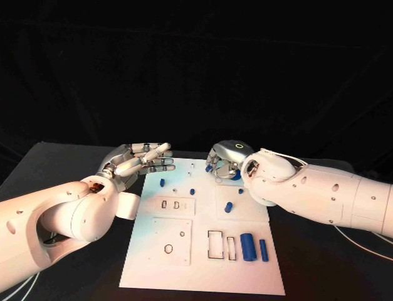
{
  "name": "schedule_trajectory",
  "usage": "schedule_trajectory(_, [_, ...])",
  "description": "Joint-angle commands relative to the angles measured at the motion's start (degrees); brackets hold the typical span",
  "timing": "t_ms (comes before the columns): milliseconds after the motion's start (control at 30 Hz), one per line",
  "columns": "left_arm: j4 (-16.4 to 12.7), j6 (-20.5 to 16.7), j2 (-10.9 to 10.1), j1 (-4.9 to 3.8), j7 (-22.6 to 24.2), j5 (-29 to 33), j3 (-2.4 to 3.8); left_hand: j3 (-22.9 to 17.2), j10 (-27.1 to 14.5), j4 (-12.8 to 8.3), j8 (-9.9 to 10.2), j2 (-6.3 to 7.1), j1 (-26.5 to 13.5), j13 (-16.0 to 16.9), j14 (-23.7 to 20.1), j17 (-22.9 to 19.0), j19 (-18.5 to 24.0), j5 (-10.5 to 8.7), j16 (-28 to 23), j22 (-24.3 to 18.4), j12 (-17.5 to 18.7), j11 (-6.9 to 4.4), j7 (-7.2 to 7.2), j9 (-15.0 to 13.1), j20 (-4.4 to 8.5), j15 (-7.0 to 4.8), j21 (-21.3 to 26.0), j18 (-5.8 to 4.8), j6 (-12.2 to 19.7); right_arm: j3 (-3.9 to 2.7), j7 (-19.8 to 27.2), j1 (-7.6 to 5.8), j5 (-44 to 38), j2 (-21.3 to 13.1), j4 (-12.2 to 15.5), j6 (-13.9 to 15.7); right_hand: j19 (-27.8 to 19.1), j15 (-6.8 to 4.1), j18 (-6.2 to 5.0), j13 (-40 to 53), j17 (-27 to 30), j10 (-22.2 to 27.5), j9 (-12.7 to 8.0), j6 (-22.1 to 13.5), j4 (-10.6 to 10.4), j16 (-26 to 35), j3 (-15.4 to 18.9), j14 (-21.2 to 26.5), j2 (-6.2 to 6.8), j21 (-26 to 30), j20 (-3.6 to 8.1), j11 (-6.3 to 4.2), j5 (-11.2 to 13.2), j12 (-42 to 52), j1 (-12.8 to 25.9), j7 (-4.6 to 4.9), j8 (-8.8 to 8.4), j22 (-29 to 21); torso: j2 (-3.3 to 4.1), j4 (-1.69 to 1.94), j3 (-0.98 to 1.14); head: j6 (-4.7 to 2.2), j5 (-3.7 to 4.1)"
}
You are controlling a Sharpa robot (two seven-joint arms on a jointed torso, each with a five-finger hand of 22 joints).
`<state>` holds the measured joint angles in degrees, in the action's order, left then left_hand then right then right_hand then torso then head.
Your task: Assemble the parts on the task board
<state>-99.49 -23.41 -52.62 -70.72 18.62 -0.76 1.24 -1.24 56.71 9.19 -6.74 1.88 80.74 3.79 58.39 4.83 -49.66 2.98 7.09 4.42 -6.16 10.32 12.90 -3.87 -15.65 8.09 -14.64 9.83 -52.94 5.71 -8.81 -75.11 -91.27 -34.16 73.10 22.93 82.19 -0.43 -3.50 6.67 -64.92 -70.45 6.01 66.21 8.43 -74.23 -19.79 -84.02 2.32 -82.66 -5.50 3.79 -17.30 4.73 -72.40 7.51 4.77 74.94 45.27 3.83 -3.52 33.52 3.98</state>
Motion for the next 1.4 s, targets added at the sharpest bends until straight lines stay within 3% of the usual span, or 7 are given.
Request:
schedule_trajectory(33, [-0.14, 1.2, 0.24, -0.1, 0.21, 0.08, 0.06, 0.34, -0.25, -0.06, 0.25, -0.43, -0.06, -0.05, -0.08, -0.09, -0.44, -0.03, -0.28, -0.05, 0.39, 0.32, 0.4, 0.1, 0.07, 0.43, -0.11, 0.81, -0.1, -0.03, -0.99, -0.04, -1.05, 1.21, -1.15, 3.75, 0.29, -0.3, 0.75, 0.0, -0.11, -0.43, 0.0, 0.38, -0.13, -0.43, -0.25, -1.9, 0.43, -0.36, 0.0, -0.03, -0.29, 0.09, 0.0, -0.03, 0.21, 2.49, 0.06, 0.11, -0.01, -0.01, -0.02])
schedule_trajectory(167, [-0.31, 1.18, 0.24, -0.13, 0.2, 0.09, 0.06, 0.34, -0.25, -0.06, 0.25, -0.43, -0.06, -0.05, -0.08, -0.09, -0.44, -0.03, -0.28, -0.05, 0.39, 0.32, 0.4, 0.1, 0.07, 0.43, -0.11, 0.81, -0.1, -0.04, -0.97, -0.06, -0.99, 2.77, -2.57, 4.36, 0.36, -0.31, 0.78, 0.0, -0.23, -0.44, 0.0, 0.38, -0.16, -0.51, -0.28, -1.92, 0.45, -0.43, 0.0, -0.03, -0.31, 0.08, 0.02, -0.02, 0.2, 2.62, 0.17, 0.1, -0.04, 0.0, -0.05])
schedule_trajectory(733, [-0.65, 1.11, 0.28, -0.48, 0.17, 0.09, 0.06, 0.34, -0.25, -0.06, 0.25, -0.43, -0.06, -0.05, -0.08, -0.09, -0.44, -0.03, -0.28, -0.05, 0.39, 0.32, 0.4, 0.1, 0.07, 0.43, -0.11, 0.81, -0.1, -0.05, -0.4, 0.13, -0.07, 6.92, -6.97, 4.96, 0.43, -0.3, 0.8, 0.0, -0.25, -0.45, 0.02, 0.25, -0.4, -0.59, -0.38, -1.91, 0.62, -0.52, 0.02, 0.0, -0.37, 0.0, 0.23, 0.03, 0.08, 2.78, 0.56, 0.89, -0.29, 0.08, 0.51])
schedule_trajectory(1100, [-0.58, 1.21, 0.42, -0.64, 0.07, 0.09, 0.06, 0.34, -0.25, -0.06, 0.25, -0.43, -0.06, -0.05, -0.08, -0.09, -0.44, -0.03, -0.28, -0.05, 0.39, 0.32, 0.4, 0.1, 0.07, 0.43, -0.11, 0.81, -0.1, -0.04, 0.06, 0.41, 0.43, 7.94, -8.51, 3.44, 0.5, -0.28, 0.83, -0.01, -0.23, -0.39, 0.01, 0.1, -0.54, -0.62, -0.46, -1.89, 0.81, -0.61, 0.02, 0.02, -0.4, -0.09, 0.35, 0.06, -0.05, 2.94, 0.75, 0.84, -0.31, 0.17, 0.06])
schedule_trajectory(1400, [-0.51, 1.17, 0.44, -0.75, 0.02, 0.09, 0.06, 0.36, -0.25, -0.13, 0.32, -0.49, -0.01, -0.04, -0.11, -0.11, -0.46, -0.03, -0.41, -0.11, 0.48, 0.33, 0.38, 0.08, 0.07, 0.46, -0.06, 0.81, -0.11, -0.02, 0.25, 0.82, 0.55, 8.27, -9.06, 1.87, 0.45, -0.28, 0.82, -0.01, -0.13, -0.35, 0.02, 0.07, -0.59, -0.58, -0.5, -1.86, 0.85, -0.56, 0.02, 0.03, -0.44, -0.13, 0.38, 0.07, -0.08, 2.87, 0.9, 0.79, -0.47, 0.42, -0.03])
